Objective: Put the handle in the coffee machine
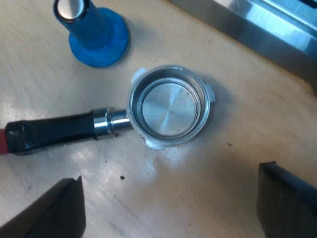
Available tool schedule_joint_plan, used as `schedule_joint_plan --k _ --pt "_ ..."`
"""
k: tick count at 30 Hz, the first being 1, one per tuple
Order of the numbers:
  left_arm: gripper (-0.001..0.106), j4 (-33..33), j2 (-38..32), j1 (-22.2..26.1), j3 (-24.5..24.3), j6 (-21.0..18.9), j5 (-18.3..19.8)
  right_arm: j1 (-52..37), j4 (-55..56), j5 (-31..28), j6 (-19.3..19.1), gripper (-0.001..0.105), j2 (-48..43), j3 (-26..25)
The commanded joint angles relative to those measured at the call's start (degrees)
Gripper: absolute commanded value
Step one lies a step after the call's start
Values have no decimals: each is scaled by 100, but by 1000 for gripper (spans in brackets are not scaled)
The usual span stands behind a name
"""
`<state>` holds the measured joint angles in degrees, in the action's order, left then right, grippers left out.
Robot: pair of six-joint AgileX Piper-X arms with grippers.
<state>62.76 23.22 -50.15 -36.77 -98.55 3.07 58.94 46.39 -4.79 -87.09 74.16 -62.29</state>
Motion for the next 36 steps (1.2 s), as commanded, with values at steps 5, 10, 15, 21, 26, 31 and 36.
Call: schedule_joint_plan --k 5,10,15,21,26,31,36 --pt "80 2 -13 -31 61 -56 -71 -365 -14 516 -779 79 522 -366" --pt "80 2 -13 -31 61 -56 -71 -392 -71 479 -1206 83 840 -471" --pt "80 2 -13 -31 61 -56 -71 -395 -133 479 -1649 82 1173 -575" --pt "80 2 -13 -31 61 -56 -71 -408 -341 479 -1817 82 1411 -574" --pt "80 2 -13 -31 61 -56 13 -408 -524 479 -1895 82 1610 -574" --pt "80 2 -13 -31 61 -56 39 -408 -543 479 -1984 82 1766 -574" --pt "80 2 -13 -31 61 -56 53 -408 -592 664 -1980 82 1913 -560"
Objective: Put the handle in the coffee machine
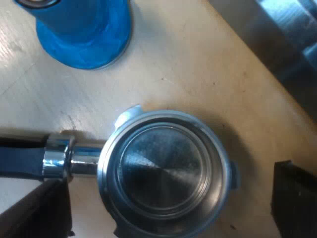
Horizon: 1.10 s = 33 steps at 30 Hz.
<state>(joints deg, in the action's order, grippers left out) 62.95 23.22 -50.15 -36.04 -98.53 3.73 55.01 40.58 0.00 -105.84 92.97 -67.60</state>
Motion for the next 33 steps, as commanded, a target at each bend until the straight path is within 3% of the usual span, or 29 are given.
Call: schedule_joint_plan --k 1,29,32,33 --pt "80 -17 -13 -31 -13 -59 -13 -15 -9 192 -105 82 56 -30" --pt "80 110 -13 -31 -13 -59 -13 -15 -221 206 -105 82 484 -22" --pt "80 208 -13 -31 -13 -59 -13 -15 -221 206 -105 74 484 -22" --pt "80 255 -13 -31 -13 -59 -13 -15 -221 206 -88 62 484 -22"
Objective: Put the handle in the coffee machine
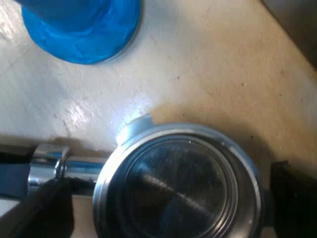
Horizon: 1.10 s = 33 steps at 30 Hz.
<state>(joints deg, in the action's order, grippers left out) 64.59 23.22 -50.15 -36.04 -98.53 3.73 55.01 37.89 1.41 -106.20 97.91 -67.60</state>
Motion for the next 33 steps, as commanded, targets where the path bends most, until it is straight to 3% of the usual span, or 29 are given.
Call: schedule_joint_plan --k 1,3,4,7,15,27,32,33 --pt "80 99 -13 -31 -13 -59 -13 -15 49 65 -49 57 -11 -22" --pt "80 115 -13 -31 -13 -59 -13 -15 49 19 -24 33 -11 -22" --pt "80 115 -13 -31 -13 -59 -13 -15 49 10 -10 29 -11 -22" --pt "80 115 -13 -31 -13 -59 -13 3 136 10 70 0 -40 -36" --pt "80 115 -13 -31 -13 -59 -13 1 564 -141 511 0 -388 -36" --pt "80 115 -13 -31 -13 473 209 1 1297 -141 1306 0 -1085 -36" --pt "80 115 -13 -31 -13 654 515 23 1646 -141 1794 0 -1346 -36" --pt "80 102 -13 -31 -13 888 912 56 1759 -141 1803 0 -1413 -36"
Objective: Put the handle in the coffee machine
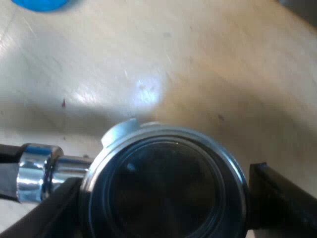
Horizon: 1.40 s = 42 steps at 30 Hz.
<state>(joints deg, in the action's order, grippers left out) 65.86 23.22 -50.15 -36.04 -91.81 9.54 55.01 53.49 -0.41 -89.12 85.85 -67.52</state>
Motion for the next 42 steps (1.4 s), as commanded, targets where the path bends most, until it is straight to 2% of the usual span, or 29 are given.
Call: schedule_joint_plan --k 1,4,5,7,12,20,26,30,42 --pt "80 -35 -13 -31 -13 287 389 72 269 -4 93 0 -239 -44" --pt "80 -48 -13 -31 -13 382 440 169 474 -101 206 0 -370 -44" --pt "80 -99 -13 -31 -13 600 447 227 555 -102 300 0 -438 -44" --pt "80 -154 -13 -31 -2 731 549 309 601 -102 449 0 -516 -44" --pt "80 -571 -3 -31 281 750 702 465 601 -102 814 0 -705 -44" --pt "80 -878 -6 -31 734 750 702 463 601 -39 1056 0 -835 -44" --pt "80 -1471 93 -31 1076 750 702 463 601 -41 1077 0 -939 -44" --pt "80 -1564 190 -31 1142 750 702 463 601 -41 1091 0 -1025 -44" --pt "80 -2015 1496 -31 1191 764 702 463 601 -41 1091 0 -1149 -44"
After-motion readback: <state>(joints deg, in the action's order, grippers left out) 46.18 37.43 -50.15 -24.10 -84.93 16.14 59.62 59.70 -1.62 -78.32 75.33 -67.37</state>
